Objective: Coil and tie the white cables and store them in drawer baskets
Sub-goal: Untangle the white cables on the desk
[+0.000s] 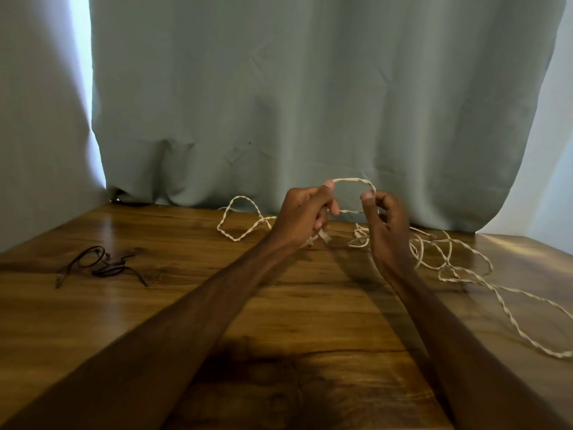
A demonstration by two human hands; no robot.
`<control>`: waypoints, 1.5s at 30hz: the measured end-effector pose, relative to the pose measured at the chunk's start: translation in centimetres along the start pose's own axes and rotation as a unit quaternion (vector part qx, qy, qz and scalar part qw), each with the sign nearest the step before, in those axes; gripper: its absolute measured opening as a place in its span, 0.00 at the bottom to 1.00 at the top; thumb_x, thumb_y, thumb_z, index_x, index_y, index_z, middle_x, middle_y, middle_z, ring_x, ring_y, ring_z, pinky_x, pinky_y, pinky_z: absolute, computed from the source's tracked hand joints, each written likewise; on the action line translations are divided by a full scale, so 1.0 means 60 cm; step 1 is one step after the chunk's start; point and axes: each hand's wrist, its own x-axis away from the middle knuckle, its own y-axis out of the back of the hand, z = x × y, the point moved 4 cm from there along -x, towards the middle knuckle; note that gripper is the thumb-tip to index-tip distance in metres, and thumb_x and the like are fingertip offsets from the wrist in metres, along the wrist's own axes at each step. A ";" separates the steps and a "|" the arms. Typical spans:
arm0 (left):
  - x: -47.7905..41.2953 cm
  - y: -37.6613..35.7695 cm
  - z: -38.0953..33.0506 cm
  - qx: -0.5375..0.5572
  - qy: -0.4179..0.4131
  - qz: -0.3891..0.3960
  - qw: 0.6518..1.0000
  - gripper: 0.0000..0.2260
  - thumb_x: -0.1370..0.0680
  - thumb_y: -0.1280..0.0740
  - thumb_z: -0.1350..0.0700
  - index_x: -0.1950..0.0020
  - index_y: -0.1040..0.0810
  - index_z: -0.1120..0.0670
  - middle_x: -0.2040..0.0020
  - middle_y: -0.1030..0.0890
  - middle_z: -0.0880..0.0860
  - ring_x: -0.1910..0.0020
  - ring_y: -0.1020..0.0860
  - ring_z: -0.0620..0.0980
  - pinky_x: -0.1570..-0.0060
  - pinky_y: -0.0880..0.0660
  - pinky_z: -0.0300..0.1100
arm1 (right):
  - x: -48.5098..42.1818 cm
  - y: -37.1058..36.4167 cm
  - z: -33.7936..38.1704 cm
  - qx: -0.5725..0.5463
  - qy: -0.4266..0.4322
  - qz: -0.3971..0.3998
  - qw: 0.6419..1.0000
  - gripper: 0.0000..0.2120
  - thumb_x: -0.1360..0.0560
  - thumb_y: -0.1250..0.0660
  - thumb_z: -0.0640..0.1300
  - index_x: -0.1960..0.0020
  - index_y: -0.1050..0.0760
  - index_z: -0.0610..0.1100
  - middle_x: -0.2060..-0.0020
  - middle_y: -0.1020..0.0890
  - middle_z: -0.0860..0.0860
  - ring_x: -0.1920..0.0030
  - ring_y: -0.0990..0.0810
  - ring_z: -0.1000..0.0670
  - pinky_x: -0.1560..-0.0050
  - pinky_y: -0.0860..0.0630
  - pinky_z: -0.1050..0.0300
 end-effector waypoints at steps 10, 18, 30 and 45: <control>-0.023 0.053 0.016 0.218 0.100 -0.063 0.969 0.20 0.14 0.45 0.52 0.66 0.33 0.51 0.78 0.37 0.46 0.82 0.42 0.42 0.81 0.44 0.34 | 0.019 -0.031 -0.001 0.123 0.067 -0.009 0.990 0.29 0.28 0.21 0.47 0.33 0.30 0.46 0.45 0.22 0.50 0.49 0.22 0.52 0.49 0.20 0.50; -0.043 0.138 0.030 0.327 0.082 -0.216 0.916 0.16 0.15 0.44 0.55 0.63 0.31 0.51 0.76 0.34 0.46 0.82 0.41 0.42 0.84 0.44 0.34 | 0.055 -0.102 0.042 0.181 0.086 0.088 0.976 0.33 0.23 0.27 0.55 0.24 0.35 0.46 0.44 0.18 0.51 0.43 0.21 0.52 0.43 0.24 0.52; -0.038 0.142 0.035 0.301 0.083 -0.239 0.919 0.15 0.14 0.44 0.54 0.60 0.28 0.53 0.74 0.29 0.47 0.80 0.38 0.43 0.81 0.41 0.37 | 0.115 -0.196 0.059 0.279 0.269 0.406 0.828 0.16 0.17 0.39 0.55 0.37 0.21 0.48 0.41 0.17 0.49 0.41 0.22 0.50 0.37 0.26 0.47; -0.025 0.151 0.042 -0.043 -0.029 -0.294 0.955 0.13 0.15 0.37 0.54 0.56 0.20 0.57 0.71 0.27 0.49 0.76 0.31 0.41 0.74 0.35 0.34 | 0.025 -0.052 -0.037 0.344 -0.083 0.279 0.892 0.34 0.36 0.26 0.44 0.30 0.24 0.52 0.37 0.19 0.49 0.36 0.21 0.46 0.36 0.23 0.48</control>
